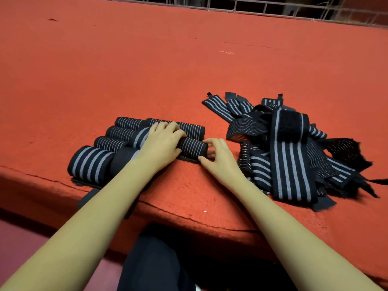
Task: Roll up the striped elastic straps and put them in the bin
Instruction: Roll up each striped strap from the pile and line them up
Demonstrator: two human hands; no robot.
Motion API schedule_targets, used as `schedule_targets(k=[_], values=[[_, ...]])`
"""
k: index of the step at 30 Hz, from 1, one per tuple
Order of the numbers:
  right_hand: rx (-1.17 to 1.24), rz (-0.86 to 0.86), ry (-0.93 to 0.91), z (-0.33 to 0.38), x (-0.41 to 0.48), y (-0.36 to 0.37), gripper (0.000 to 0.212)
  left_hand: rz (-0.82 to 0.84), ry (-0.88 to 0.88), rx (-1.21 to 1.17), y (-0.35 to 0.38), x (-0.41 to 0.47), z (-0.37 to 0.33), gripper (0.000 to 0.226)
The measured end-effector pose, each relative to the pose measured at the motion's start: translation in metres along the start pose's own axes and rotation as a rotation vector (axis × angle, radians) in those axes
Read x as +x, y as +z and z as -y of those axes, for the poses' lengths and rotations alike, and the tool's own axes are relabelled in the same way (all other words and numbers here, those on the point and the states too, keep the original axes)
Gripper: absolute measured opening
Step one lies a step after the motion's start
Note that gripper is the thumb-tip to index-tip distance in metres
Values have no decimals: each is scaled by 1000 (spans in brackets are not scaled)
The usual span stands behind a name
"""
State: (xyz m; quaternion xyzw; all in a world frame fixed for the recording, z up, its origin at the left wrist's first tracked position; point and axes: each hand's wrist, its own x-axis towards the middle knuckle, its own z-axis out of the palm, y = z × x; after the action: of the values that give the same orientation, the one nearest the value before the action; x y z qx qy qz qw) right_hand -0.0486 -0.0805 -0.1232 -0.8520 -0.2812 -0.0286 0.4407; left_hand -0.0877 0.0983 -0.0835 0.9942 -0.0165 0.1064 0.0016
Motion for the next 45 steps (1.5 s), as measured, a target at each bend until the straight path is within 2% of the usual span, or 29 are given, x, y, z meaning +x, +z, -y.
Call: schedule_targets(k=[7, 19, 29, 33, 37, 40, 45], values=[[13, -26, -25, -7, 12, 7, 43, 9, -121, -149, 4, 3, 3, 45], [15, -65, -61, -6, 18, 16, 37, 58, -168, 56, -5, 14, -7, 46], [33, -11, -53, -5, 16, 12, 47, 110, -126, 23, -12, 8, -4, 49], [12, 10, -47, -3, 13, 5, 48, 78, -111, 13, -23, 5, -9, 42], [-76, 55, -25, 1, 7, -15, 43, 31, -81, 40, -31, 0, -20, 36], [-228, 73, -14, 0, -1, -41, 34, 26, -40, 75, -34, -1, -39, 35], [-465, 9, -29, -10, -21, -93, 25, 47, 89, 116, -33, 7, -89, 38]])
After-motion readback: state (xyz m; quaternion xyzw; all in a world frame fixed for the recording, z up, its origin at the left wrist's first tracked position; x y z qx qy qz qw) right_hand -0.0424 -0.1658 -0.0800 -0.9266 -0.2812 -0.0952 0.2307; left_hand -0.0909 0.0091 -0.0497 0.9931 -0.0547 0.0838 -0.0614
